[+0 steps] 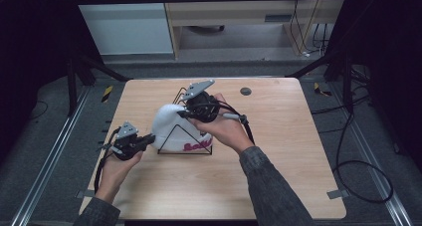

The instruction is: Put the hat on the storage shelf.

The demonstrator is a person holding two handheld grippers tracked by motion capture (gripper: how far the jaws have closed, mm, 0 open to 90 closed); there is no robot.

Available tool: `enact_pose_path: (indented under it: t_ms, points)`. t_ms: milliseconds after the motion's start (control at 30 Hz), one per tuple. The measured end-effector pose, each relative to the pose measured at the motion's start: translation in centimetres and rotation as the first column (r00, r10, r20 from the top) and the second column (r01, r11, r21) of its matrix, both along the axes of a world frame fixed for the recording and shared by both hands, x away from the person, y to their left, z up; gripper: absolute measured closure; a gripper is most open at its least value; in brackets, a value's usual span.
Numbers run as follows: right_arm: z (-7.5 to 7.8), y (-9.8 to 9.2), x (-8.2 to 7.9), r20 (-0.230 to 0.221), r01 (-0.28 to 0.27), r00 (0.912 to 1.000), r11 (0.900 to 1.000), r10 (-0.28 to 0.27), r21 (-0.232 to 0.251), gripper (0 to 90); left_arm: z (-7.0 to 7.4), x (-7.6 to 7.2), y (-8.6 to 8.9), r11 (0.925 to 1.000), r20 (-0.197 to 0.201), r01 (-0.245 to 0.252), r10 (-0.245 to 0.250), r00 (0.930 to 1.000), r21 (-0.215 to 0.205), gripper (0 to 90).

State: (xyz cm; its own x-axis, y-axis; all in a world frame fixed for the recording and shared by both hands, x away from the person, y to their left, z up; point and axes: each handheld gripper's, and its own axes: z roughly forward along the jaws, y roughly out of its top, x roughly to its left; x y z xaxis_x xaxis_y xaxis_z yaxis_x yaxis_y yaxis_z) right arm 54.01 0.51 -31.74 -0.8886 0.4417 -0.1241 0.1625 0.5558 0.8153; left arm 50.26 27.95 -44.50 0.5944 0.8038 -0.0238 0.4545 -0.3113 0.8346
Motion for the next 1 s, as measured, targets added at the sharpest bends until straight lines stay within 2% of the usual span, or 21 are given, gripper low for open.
enact_pose_path:
  t_ms: [233,467,700,967,1000]
  points:
    - [-0.4,0.4,-0.1,-0.007,-0.006,1.0,0.999,0.006,-0.035,80.7,-0.9,-0.1,0.0,1.0,-0.017,0.006,-0.006,0.9998,0.0,85.6]
    - [-0.5,0.6,-0.1,-0.014,-0.006,0.9999,0.999,0.006,-0.041,77.6,-1.1,-0.1,0.1,0.9999,-0.028,0.008,-0.008,0.9996,0.006,85.4]
    - [-0.3,0.5,-0.4,-0.013,-0.002,0.9999,0.999,0.001,-0.037,67.3,-1.3,-0.1,0.1,0.9999,-0.032,0.006,-0.005,0.9995,0.016,84.2]
    - [0.0,0.2,-1.1,-0.012,0.0,0.9999,1.0,-0.001,-0.029,56.9,-1.3,-0.4,0.2,0.9995,-0.026,-0.01,0.01,0.9996,0.031,74.0]
    - [0.0,0.1,-1.2,-0.017,-0.003,0.9999,1.0,0.002,-0.022,53.2,-1.2,-0.5,0.3,0.9991,-0.024,-0.019,0.02,0.9995,0.037,69.5]
